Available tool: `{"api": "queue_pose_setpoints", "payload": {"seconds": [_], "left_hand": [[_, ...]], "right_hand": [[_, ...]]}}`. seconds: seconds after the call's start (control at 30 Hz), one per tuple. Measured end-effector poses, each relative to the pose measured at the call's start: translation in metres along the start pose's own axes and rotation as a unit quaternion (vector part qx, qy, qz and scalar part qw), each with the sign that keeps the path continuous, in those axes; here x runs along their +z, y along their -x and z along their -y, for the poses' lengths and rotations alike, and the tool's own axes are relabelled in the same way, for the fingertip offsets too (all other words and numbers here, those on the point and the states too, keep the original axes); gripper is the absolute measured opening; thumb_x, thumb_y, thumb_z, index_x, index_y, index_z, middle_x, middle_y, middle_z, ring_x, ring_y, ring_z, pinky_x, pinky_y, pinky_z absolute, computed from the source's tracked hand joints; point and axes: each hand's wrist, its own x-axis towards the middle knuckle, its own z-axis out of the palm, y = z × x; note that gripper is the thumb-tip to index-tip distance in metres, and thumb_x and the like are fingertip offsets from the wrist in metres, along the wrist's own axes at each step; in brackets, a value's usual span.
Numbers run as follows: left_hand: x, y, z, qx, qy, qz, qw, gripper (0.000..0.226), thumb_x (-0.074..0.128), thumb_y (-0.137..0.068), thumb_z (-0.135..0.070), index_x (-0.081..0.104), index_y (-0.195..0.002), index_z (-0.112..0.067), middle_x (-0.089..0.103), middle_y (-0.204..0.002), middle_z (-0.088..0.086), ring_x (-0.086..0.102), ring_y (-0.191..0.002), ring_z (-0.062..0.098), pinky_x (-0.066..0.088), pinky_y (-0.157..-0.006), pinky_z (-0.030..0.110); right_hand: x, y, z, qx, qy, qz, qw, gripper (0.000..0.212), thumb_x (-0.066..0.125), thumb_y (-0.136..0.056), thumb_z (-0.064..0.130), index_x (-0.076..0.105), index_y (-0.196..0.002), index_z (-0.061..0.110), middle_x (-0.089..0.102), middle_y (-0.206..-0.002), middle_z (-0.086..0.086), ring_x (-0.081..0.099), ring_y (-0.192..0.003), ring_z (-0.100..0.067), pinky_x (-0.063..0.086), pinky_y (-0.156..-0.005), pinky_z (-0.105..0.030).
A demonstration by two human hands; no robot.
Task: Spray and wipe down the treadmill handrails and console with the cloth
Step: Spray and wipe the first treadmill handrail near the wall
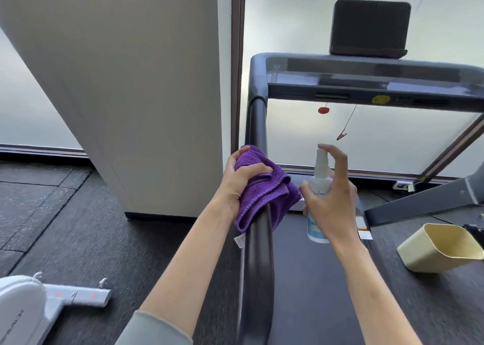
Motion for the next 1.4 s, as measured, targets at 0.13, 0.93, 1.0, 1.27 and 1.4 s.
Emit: {"api": "queue_pose_setpoints", "payload": {"seconds": [0.13, 0.93, 1.0, 1.27, 1.4], "left_hand": [[0.01, -0.051, -0.02, -0.001, -0.004, -0.017, 1.0, 0.051, 0.072, -0.073, 0.004, 0.056, -0.108, -0.029, 0.063, -0.098, 0.012, 0.063, -0.064, 0.022, 0.056, -0.057, 0.028], [0.027, -0.126, -0.047, 0.076, -0.1, -0.037, 0.991, 0.063, 0.08, -0.073, -0.009, 0.044, -0.122, -0.029, 0.057, -0.124, 0.009, 0.063, -0.104, 0.026, 0.057, -0.084, 0.036], [0.024, -0.111, -0.039, 0.077, -0.096, -0.031, 0.992, 0.063, 0.079, -0.074, -0.008, 0.044, -0.122, -0.028, 0.058, -0.123, 0.009, 0.064, -0.1, 0.025, 0.057, -0.077, 0.033], [0.012, -0.042, -0.013, 0.055, -0.076, -0.03, 0.995, 0.065, 0.08, -0.075, -0.011, 0.044, -0.126, -0.028, 0.061, -0.12, 0.011, 0.066, -0.087, 0.022, 0.055, -0.066, 0.03], [0.009, -0.007, -0.003, 0.054, -0.069, -0.034, 0.996, 0.062, 0.078, -0.076, -0.008, 0.044, -0.125, -0.026, 0.061, -0.12, 0.014, 0.066, -0.083, 0.023, 0.057, -0.064, 0.03]], "right_hand": [[0.008, -0.019, -0.013, 0.022, -0.003, -0.009, 1.0, 0.068, 0.062, -0.081, -0.006, 0.039, -0.124, 0.041, 0.056, -0.069, -0.013, 0.058, -0.051, -0.039, 0.054, -0.051, -0.046], [0.03, -0.036, -0.02, 0.069, 0.009, -0.05, 0.996, 0.067, 0.059, -0.082, -0.005, 0.039, -0.124, 0.043, 0.055, -0.061, -0.025, 0.057, -0.051, -0.04, 0.052, -0.056, -0.043], [0.026, -0.029, -0.017, 0.066, 0.004, -0.052, 0.996, 0.067, 0.059, -0.081, -0.005, 0.04, -0.124, 0.043, 0.055, -0.061, -0.025, 0.057, -0.051, -0.039, 0.052, -0.054, -0.044], [-0.003, 0.008, 0.007, 0.024, -0.019, -0.025, 0.999, 0.068, 0.059, -0.081, -0.008, 0.038, -0.123, 0.041, 0.054, -0.07, -0.015, 0.057, -0.049, -0.036, 0.052, -0.049, -0.044], [-0.016, 0.032, 0.013, 0.0, -0.013, -0.006, 1.0, 0.068, 0.062, -0.082, -0.007, 0.036, -0.123, 0.04, 0.055, -0.075, -0.003, 0.059, -0.048, -0.028, 0.054, -0.048, -0.04]]}}
